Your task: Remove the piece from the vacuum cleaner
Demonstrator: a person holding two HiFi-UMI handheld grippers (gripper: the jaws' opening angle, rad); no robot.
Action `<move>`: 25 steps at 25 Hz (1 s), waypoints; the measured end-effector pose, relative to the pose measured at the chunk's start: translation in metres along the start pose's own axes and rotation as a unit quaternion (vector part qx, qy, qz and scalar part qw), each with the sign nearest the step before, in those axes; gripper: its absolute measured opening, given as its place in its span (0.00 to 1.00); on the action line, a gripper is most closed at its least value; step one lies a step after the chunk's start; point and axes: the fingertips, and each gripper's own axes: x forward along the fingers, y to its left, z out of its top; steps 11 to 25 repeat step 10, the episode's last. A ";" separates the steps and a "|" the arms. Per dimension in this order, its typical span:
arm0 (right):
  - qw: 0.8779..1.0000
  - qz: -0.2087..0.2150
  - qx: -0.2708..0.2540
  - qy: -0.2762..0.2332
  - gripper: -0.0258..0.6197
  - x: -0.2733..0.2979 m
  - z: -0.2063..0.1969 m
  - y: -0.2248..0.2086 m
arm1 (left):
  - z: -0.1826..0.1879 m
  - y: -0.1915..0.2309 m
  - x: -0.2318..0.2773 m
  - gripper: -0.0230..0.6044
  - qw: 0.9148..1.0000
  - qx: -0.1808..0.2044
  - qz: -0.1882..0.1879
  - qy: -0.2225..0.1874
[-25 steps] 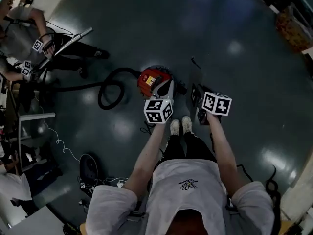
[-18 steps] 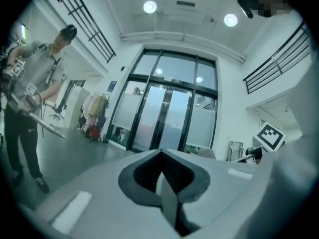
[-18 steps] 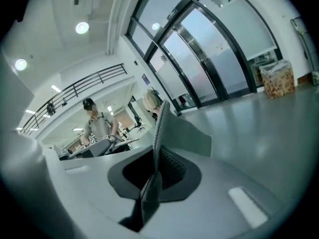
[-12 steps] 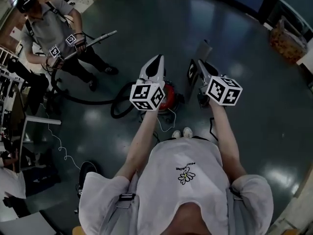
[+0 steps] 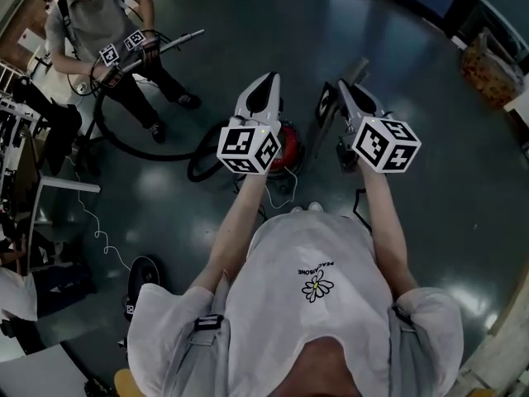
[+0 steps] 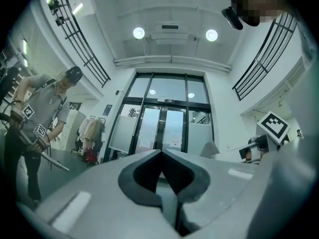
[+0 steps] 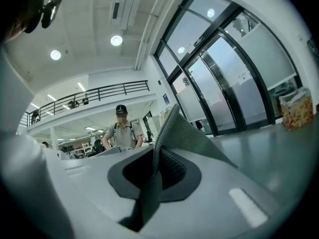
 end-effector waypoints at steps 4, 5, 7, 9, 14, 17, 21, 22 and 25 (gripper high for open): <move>1.000 0.000 0.000 0.002 0.10 -0.001 0.000 -0.003 | -0.002 -0.004 0.003 0.04 1.000 0.001 -0.001 0.001; 1.000 0.000 -0.002 0.002 0.10 -0.001 0.000 -0.003 | -0.002 -0.004 0.003 0.04 1.000 0.001 -0.001 0.001; 1.000 -0.002 -0.005 0.001 0.10 0.000 0.000 -0.002 | -0.002 -0.003 0.003 0.04 1.000 0.002 -0.003 0.002; 1.000 -0.003 -0.008 -0.002 0.10 0.001 0.000 -0.002 | -0.004 -0.002 0.003 0.04 1.000 0.002 -0.006 0.005; 1.000 -0.004 -0.010 -0.003 0.10 0.002 0.000 -0.002 | -0.005 -0.001 0.002 0.04 1.000 0.003 -0.007 0.006; 1.000 -0.004 -0.010 -0.003 0.10 0.002 0.000 -0.002 | -0.005 -0.001 0.002 0.04 1.000 0.003 -0.007 0.006; 1.000 -0.004 -0.010 -0.003 0.10 0.002 0.000 -0.002 | -0.005 -0.001 0.002 0.04 1.000 0.003 -0.007 0.006; 1.000 -0.004 -0.010 -0.003 0.10 0.002 0.000 -0.002 | -0.005 -0.001 0.002 0.04 1.000 0.003 -0.007 0.006; 1.000 -0.004 -0.010 -0.003 0.10 0.002 0.000 -0.002 | -0.005 -0.001 0.002 0.04 1.000 0.003 -0.007 0.006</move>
